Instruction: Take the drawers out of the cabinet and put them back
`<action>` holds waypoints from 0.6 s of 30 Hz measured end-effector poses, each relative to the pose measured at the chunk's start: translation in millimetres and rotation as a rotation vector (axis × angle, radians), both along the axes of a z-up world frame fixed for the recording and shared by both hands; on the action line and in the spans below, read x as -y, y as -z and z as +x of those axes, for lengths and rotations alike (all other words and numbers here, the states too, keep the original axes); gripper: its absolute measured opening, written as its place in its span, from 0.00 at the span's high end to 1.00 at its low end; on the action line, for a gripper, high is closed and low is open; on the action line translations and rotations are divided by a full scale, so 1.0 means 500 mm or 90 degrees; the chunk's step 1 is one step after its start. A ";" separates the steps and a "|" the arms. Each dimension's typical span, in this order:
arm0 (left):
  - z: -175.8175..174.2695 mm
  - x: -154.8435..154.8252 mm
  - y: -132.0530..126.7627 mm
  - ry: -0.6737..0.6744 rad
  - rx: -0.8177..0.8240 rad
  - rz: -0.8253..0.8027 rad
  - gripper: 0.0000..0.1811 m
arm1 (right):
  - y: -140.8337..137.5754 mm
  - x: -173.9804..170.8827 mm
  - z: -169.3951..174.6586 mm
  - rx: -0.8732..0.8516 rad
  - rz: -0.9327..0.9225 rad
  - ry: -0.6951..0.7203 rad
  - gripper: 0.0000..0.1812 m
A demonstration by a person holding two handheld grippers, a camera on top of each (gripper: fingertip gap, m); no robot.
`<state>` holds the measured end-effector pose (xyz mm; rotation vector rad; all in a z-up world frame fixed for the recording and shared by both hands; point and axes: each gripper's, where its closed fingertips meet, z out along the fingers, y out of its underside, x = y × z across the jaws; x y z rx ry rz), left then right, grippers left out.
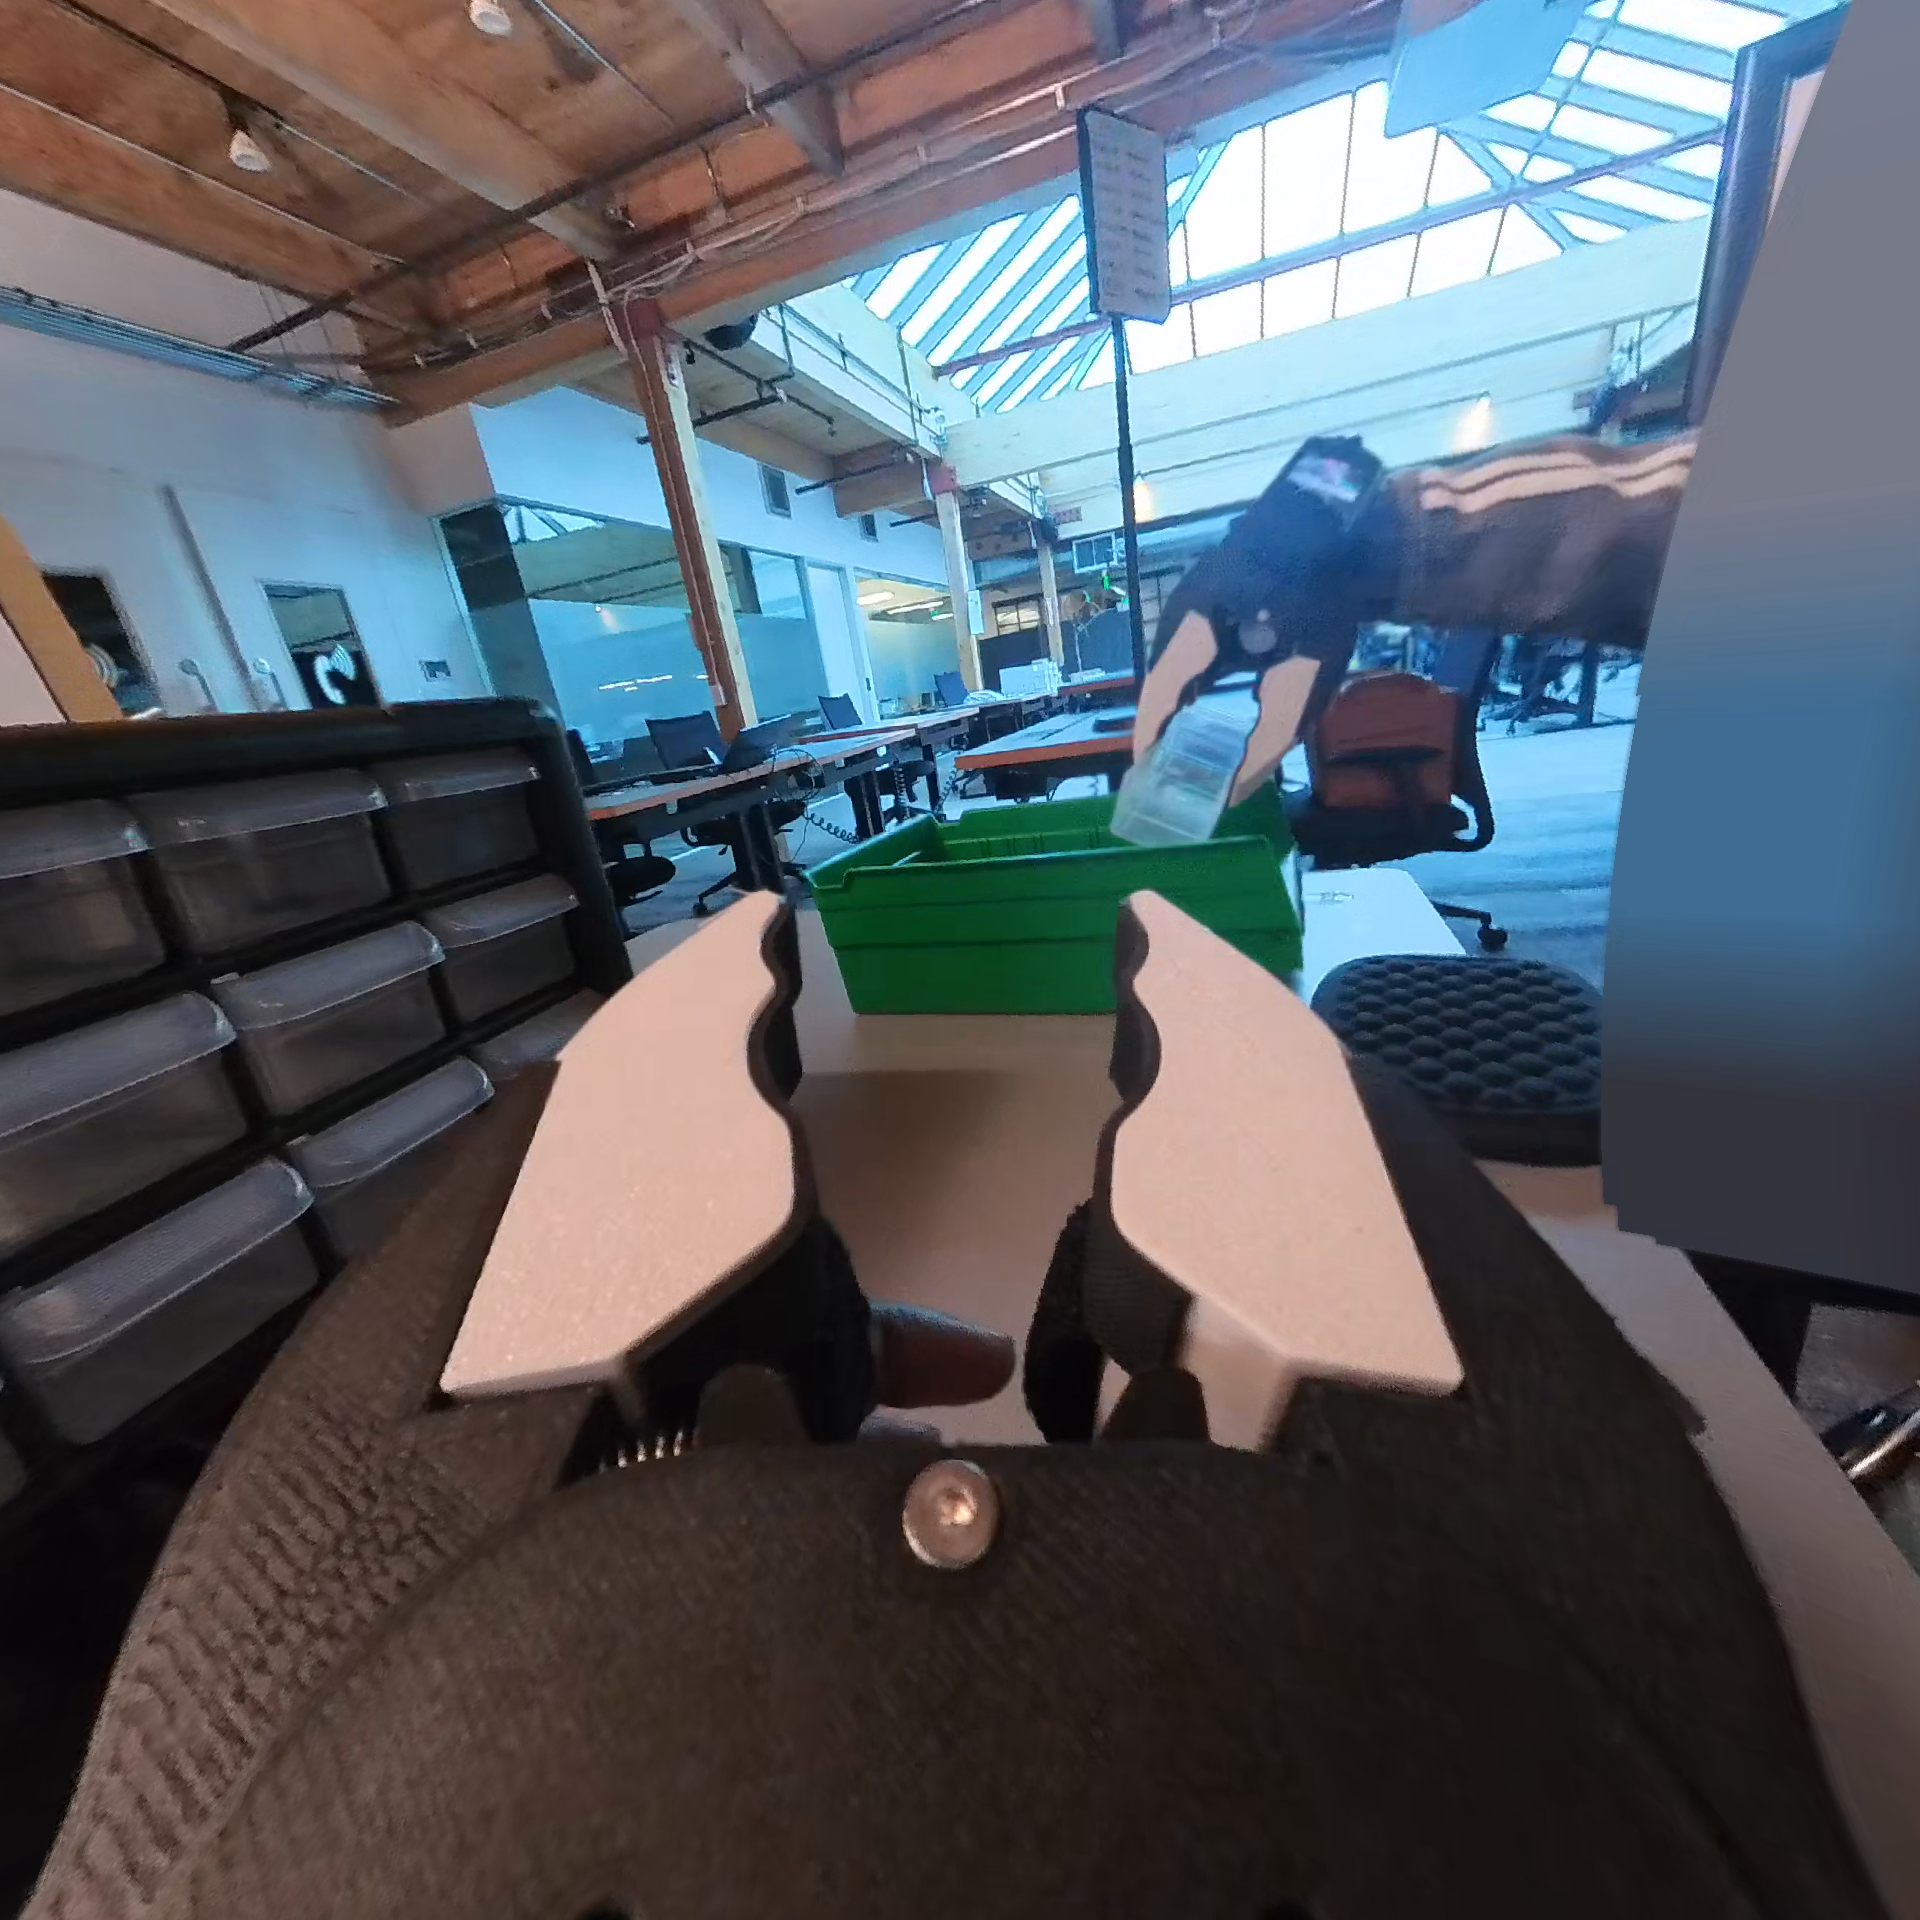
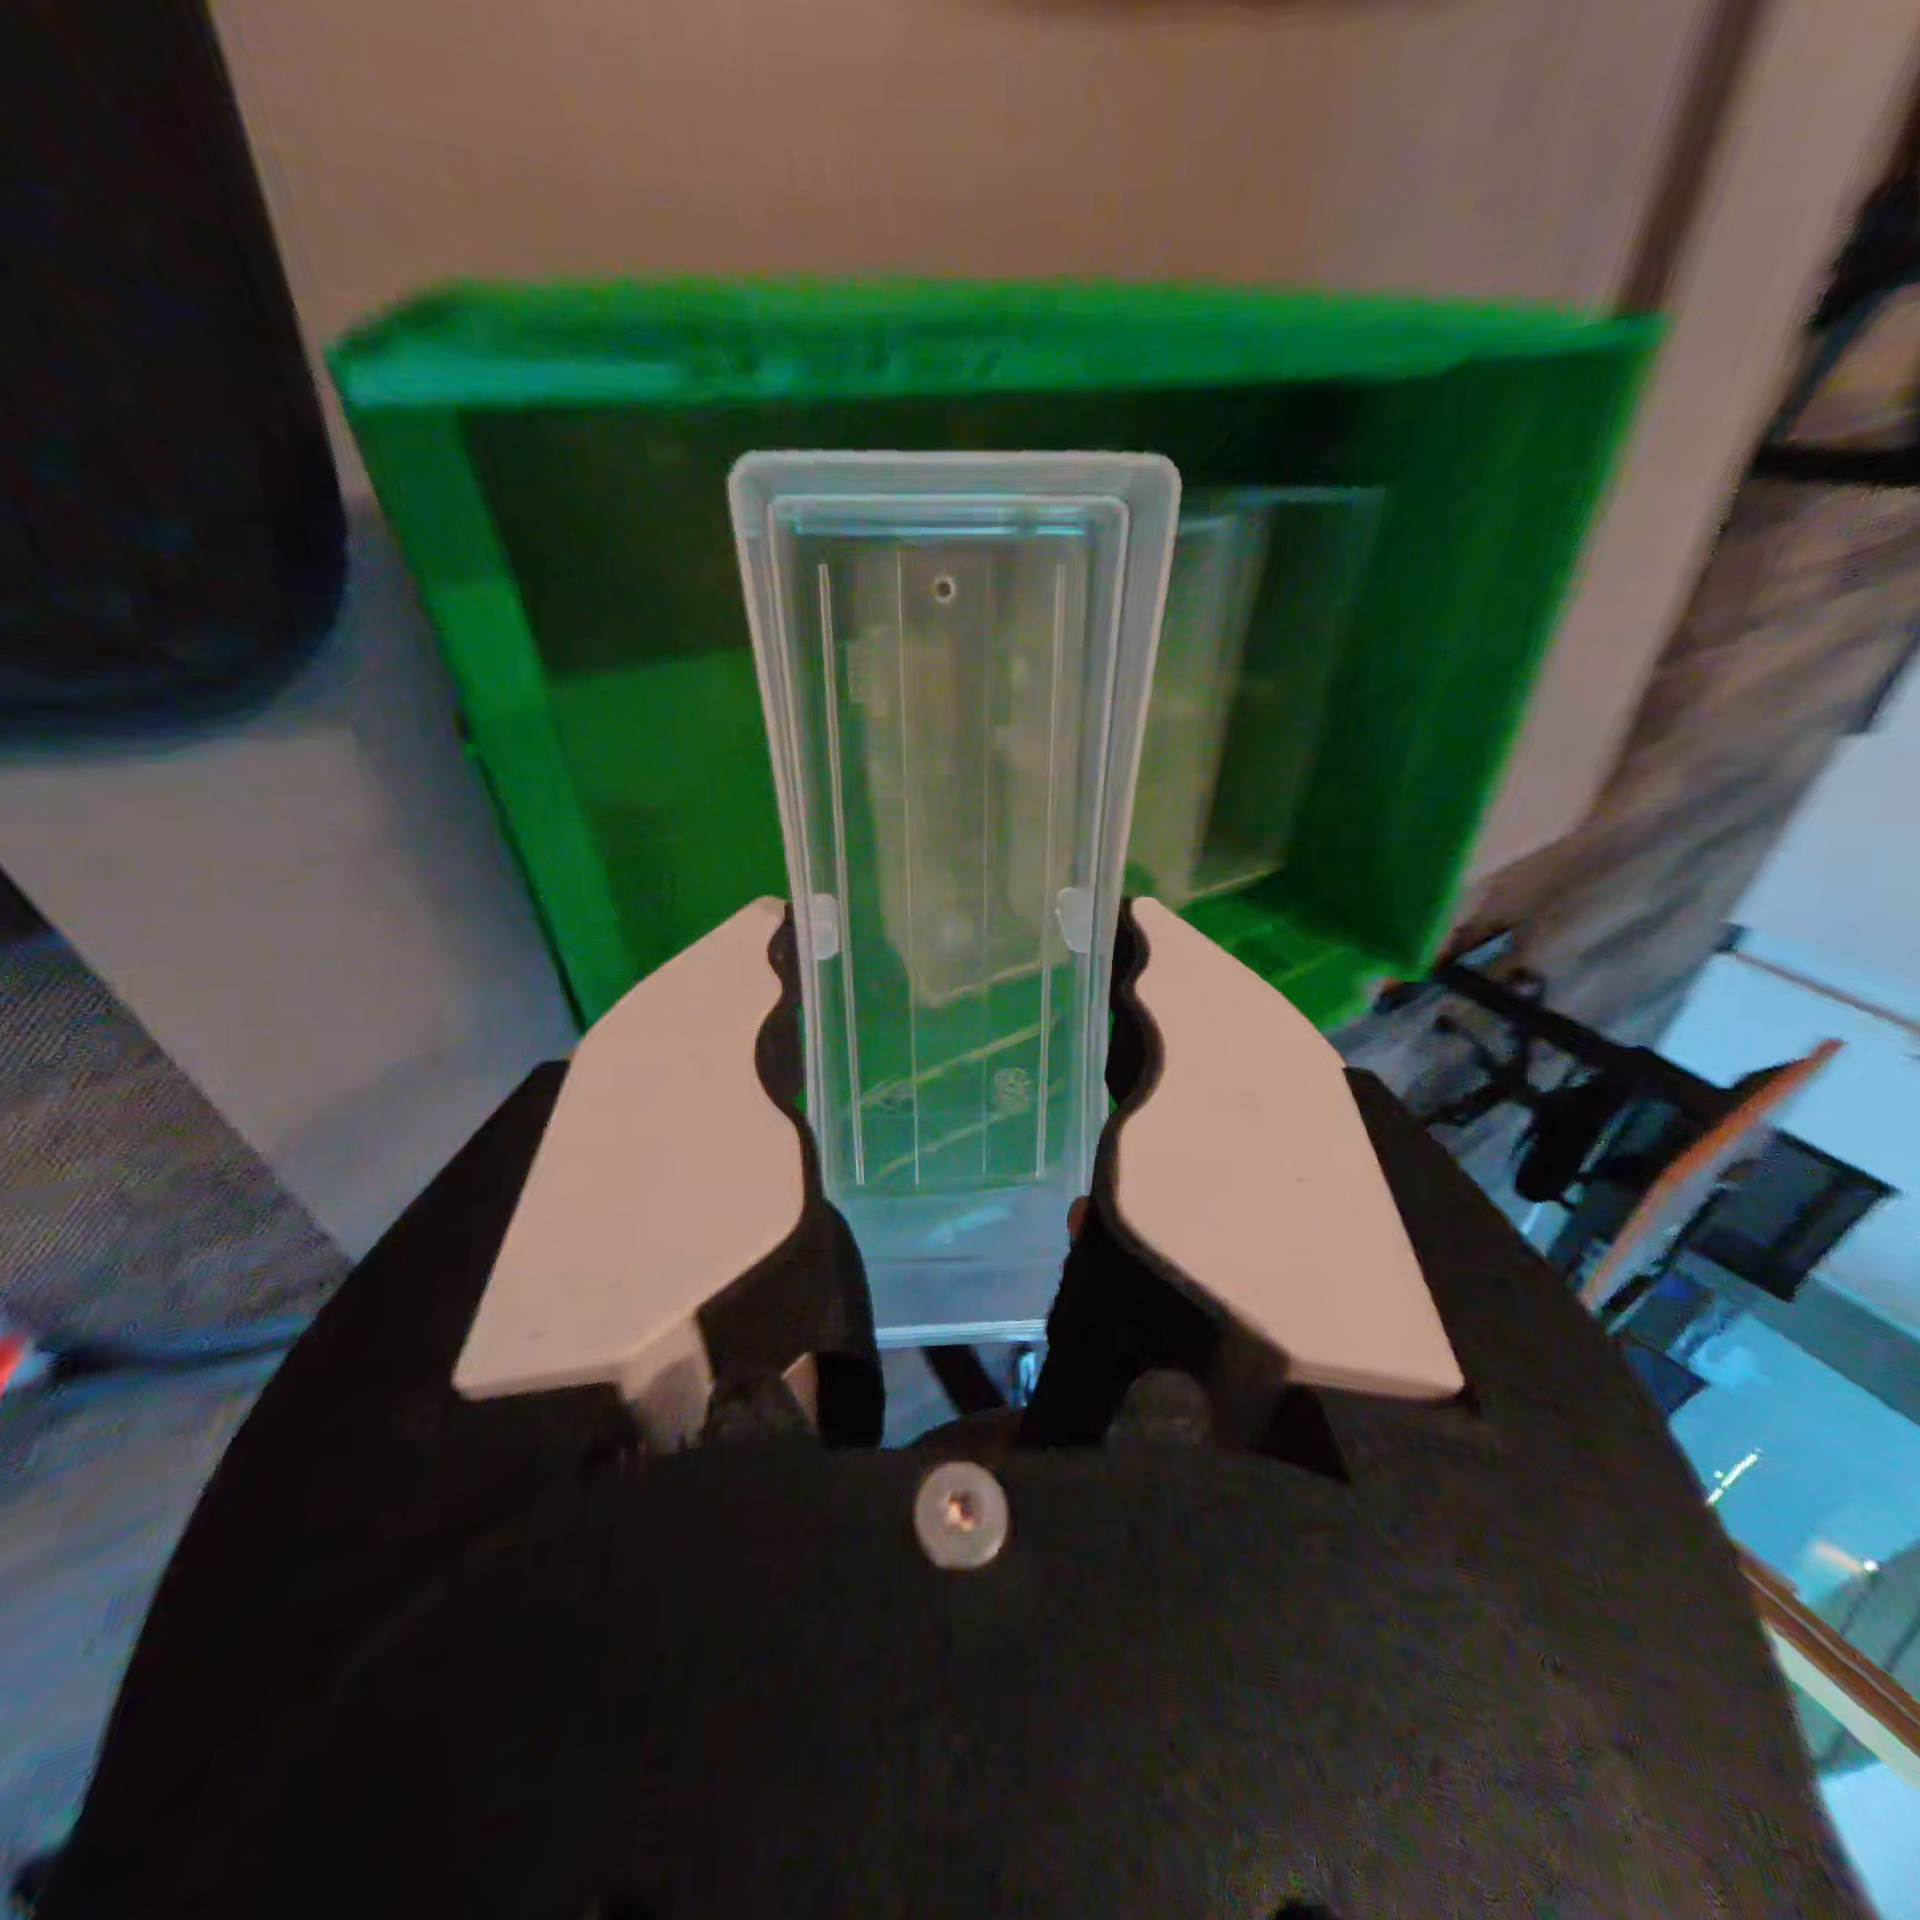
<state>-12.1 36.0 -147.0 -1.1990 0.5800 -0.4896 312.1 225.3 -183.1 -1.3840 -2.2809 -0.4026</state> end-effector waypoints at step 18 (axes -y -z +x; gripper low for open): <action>0.022 0.004 0.029 0.022 -0.062 -0.008 0.68 | 0.184 -0.025 0.046 0.147 -0.138 0.069 0.65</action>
